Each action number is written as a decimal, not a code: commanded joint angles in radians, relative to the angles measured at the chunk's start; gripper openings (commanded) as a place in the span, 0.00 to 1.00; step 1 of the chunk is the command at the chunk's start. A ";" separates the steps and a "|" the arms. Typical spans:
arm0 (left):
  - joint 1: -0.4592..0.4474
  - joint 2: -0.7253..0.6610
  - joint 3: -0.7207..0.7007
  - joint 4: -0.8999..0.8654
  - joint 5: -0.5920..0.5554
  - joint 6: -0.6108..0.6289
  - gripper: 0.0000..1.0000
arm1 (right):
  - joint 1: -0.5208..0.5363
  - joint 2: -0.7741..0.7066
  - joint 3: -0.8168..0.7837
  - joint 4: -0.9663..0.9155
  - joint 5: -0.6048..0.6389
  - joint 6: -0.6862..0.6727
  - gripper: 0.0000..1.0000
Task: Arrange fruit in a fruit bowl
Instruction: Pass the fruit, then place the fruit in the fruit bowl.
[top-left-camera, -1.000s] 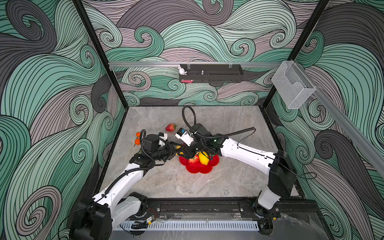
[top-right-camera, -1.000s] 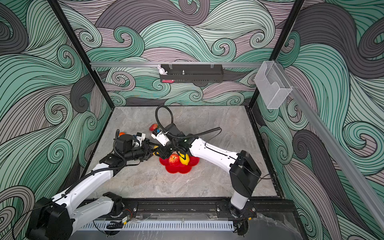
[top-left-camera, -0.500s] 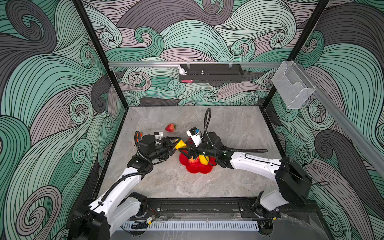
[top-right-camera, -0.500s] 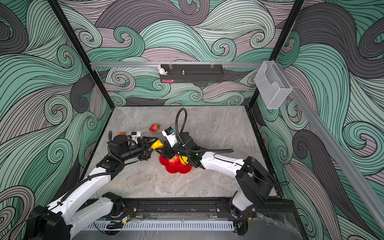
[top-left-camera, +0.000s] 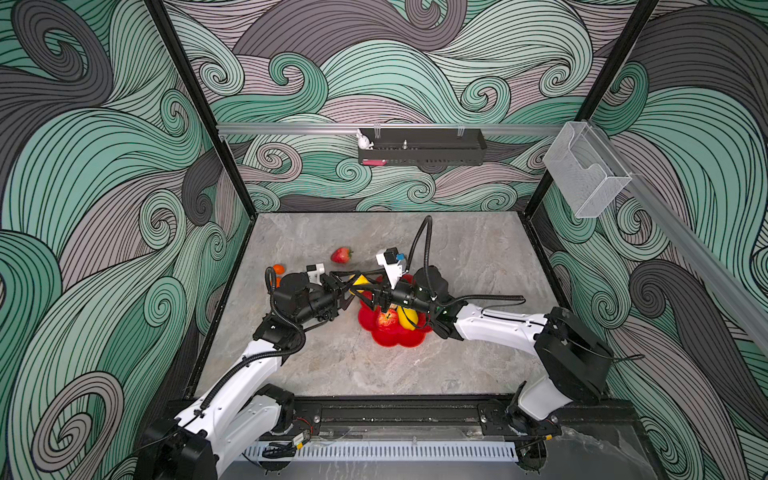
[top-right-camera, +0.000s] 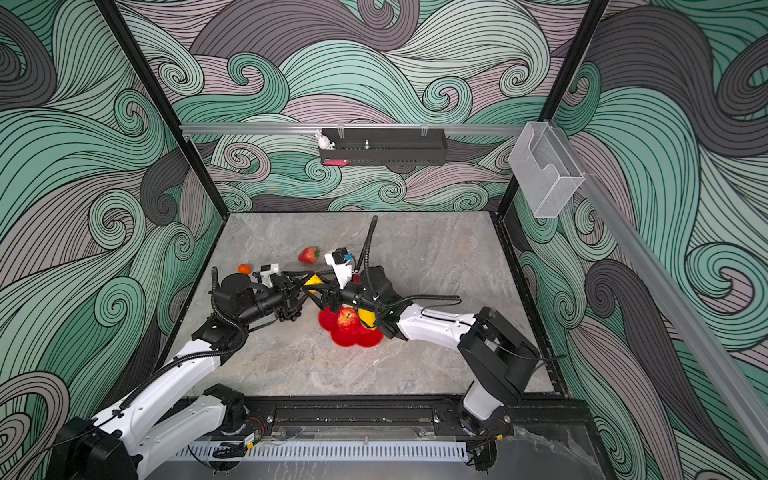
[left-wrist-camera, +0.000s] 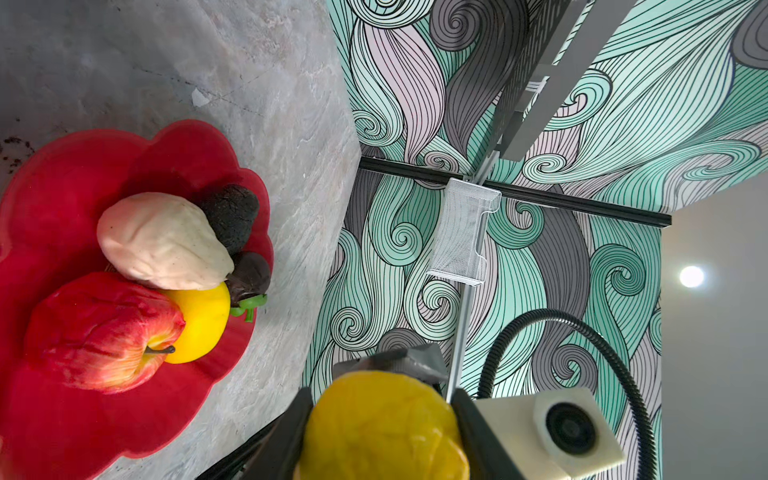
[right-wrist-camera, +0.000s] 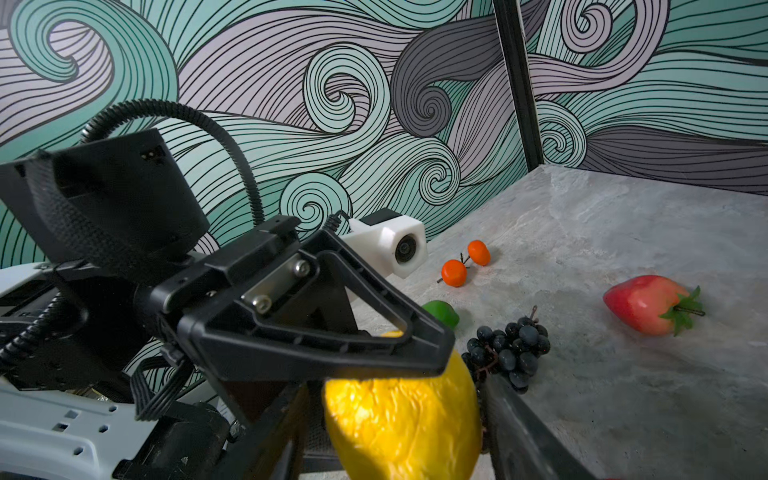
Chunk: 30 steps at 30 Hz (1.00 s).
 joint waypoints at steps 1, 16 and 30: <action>-0.020 -0.009 0.007 0.050 -0.004 -0.024 0.43 | -0.001 0.025 0.022 0.050 -0.040 0.018 0.62; -0.024 -0.008 0.023 0.002 -0.019 0.042 0.58 | -0.002 0.002 0.052 -0.115 0.000 -0.011 0.40; -0.001 -0.371 0.147 -0.808 -0.699 0.735 0.87 | -0.015 0.031 0.326 -1.006 0.264 -0.255 0.39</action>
